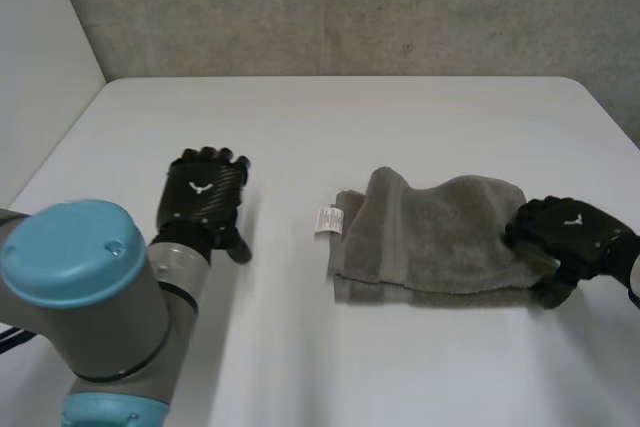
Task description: Fold the towel.
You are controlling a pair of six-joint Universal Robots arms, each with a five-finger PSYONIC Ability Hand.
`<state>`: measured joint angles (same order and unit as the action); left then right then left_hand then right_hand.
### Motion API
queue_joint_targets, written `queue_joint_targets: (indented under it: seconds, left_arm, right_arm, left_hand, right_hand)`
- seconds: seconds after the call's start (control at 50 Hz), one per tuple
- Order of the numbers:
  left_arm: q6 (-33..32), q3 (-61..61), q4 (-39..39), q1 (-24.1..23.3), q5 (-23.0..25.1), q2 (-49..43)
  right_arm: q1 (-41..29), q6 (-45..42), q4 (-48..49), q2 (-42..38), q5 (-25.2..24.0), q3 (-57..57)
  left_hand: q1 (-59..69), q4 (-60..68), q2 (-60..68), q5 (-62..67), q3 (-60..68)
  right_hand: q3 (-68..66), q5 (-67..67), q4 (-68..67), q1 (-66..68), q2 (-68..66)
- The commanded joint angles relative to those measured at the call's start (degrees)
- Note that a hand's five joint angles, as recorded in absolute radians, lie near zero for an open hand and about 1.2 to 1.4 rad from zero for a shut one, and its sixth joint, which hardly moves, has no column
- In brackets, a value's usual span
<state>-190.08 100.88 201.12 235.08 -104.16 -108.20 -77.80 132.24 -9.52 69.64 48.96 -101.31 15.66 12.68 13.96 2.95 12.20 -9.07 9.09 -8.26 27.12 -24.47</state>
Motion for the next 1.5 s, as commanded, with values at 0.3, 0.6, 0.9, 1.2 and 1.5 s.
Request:
queue_joint_targets:
  seconds: [0.3,0.6,0.9,1.2,1.5]
  left_arm:
    - [-0.02,3.71,-0.73,2.84,0.19,2.46]
    - [0.06,4.67,-0.73,3.01,0.54,2.64]
    - [4.63,4.76,-1.43,3.71,0.8,3.25]
    - [4.63,5.29,-1.43,3.8,0.8,3.61]
    - [4.72,5.29,-1.43,4.07,0.54,3.61]
  right_arm:
    - [2.48,49.17,5.39,-0.27,14.31,8.14]
    - [-1.3,50.05,5.74,-10.84,19.51,10.17]
    - [-4.82,51.63,7.59,-12.06,20.21,10.7]
    - [-2.97,50.57,7.94,-11.19,19.42,12.46]
    - [-7.63,50.57,2.23,2.17,13.8,18.34]
  left_hand:
    - [-5.45,-2.68,-3.74,-2.74,-2.2]
    - [-4.77,-2.68,-3.07,-2.07,-2.2]
    - [-4.94,-2.68,-3.24,-2.23,-2.2]
    - [-5.28,-2.68,-3.57,-2.57,-2.2]
    - [-5.45,-2.68,-3.74,-2.74,-2.2]
  right_hand:
    - [-0.93,-9.09,-1.74,-27.12,24.47]
    - [-0.93,-5.13,-1.74,-13.17,10.52]
    - [-0.93,25.77,-1.74,17.73,-20.38]
    - [-0.93,60.91,-1.74,52.88,-55.53]
    - [-0.93,60.91,-1.74,52.88,-55.53]
